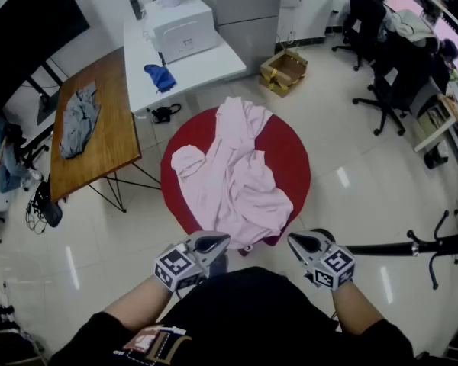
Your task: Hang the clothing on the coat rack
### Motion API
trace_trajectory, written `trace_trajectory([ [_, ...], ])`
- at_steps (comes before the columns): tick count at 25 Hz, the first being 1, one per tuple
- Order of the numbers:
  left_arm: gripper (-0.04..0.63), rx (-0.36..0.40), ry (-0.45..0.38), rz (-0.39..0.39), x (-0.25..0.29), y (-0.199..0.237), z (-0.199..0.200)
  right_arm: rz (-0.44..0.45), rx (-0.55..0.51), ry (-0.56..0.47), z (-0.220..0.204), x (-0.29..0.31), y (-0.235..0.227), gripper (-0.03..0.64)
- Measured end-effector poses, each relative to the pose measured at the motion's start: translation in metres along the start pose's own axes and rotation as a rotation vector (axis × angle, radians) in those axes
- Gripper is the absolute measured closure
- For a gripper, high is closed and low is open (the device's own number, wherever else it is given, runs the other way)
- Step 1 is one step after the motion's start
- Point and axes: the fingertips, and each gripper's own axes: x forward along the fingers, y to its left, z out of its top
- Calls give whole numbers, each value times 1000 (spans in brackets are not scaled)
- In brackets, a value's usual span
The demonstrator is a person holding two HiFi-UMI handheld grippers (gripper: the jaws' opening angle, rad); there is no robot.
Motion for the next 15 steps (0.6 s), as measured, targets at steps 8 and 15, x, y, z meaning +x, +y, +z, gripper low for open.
trace_trajectory([
  [8,592,401,311,-15,22,29,-79,18,-333,288,-55,70,-1,384],
  [15,379,688,575,-102,35,37,-163,54,-625,448,-87,109,4,365],
])
